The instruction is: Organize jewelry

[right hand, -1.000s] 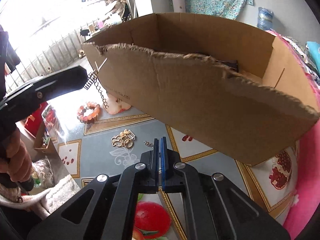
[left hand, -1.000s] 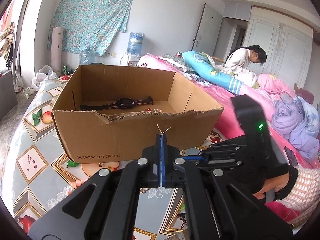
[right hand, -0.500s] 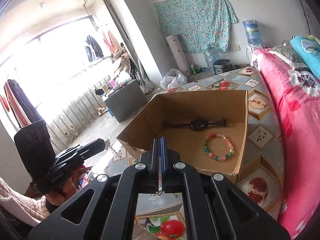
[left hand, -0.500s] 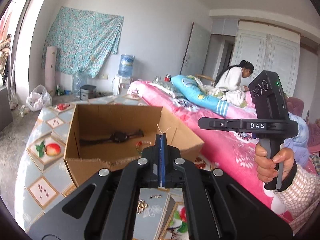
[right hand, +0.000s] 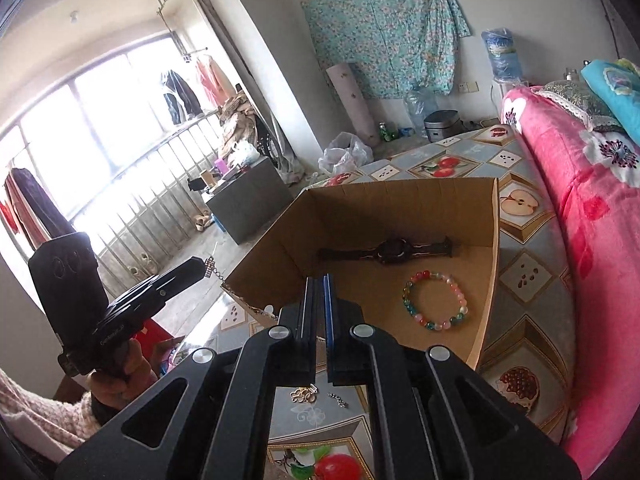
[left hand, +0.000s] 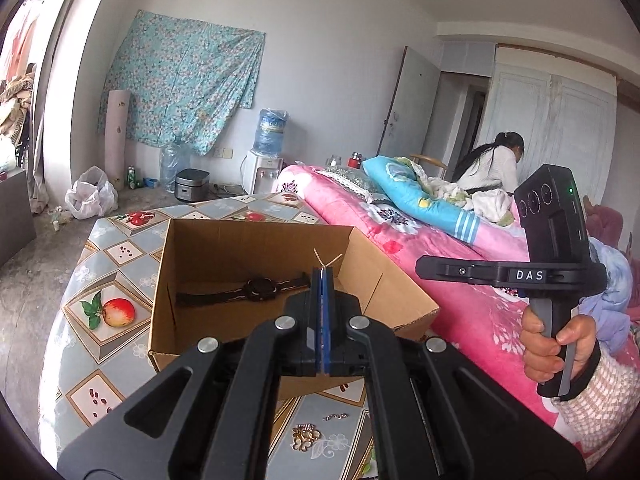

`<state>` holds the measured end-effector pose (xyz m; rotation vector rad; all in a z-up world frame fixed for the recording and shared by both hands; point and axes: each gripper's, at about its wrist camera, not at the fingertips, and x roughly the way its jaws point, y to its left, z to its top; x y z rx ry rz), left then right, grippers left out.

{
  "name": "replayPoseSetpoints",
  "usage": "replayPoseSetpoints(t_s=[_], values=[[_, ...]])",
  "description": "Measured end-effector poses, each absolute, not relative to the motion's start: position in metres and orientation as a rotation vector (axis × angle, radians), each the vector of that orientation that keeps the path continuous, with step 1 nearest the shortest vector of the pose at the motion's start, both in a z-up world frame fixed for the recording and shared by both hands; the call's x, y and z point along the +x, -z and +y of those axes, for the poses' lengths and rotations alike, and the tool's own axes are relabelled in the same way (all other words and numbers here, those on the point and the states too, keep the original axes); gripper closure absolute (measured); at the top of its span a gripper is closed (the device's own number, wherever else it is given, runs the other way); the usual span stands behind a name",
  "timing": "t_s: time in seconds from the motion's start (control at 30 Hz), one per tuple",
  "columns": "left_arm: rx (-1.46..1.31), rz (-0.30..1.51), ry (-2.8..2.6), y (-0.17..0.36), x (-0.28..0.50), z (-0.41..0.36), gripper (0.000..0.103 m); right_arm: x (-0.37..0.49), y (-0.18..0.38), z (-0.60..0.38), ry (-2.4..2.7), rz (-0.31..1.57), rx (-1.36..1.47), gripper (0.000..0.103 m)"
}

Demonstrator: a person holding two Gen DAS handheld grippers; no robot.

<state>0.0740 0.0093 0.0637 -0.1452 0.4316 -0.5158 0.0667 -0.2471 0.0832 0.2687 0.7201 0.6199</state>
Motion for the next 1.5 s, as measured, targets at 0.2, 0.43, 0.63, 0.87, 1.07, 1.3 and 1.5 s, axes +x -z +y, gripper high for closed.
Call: replayPoseSetpoints(t_s=[0.2,0.43,0.63,0.87,1.07,1.3,1.5], values=[[-0.155,0.449,0.522,-0.062,0.079,0.006,0.103,0.059,-0.085,-0.245,-0.593,0.705,0.243,0.066],[-0.152,0.453,0.525,-0.061,0.082,0.001,0.103,0.060,-0.077,-0.250,-0.569,0.725,0.261,0.064],[-0.160,0.443,0.525,-0.062,0.084,0.001,0.103,0.052,-0.079,-0.255,-0.564,0.713,0.258,0.058],[-0.175,0.439,0.521,-0.062,0.082,0.002,0.103,0.046,-0.077,-0.254,-0.547,0.719,0.234,0.054],[-0.187,0.433,0.522,-0.063,0.081,0.002,0.103,0.041,-0.085,-0.244,-0.520,0.689,0.160,0.040],[-0.177,0.420,0.522,-0.066,0.078,0.000,0.103,0.031,-0.094,-0.244,-0.473,0.650,0.105,0.022],[-0.178,0.418,0.525,-0.065,0.077,-0.003,0.103,0.021,-0.103,-0.246,-0.401,0.612,0.044,0.007]])
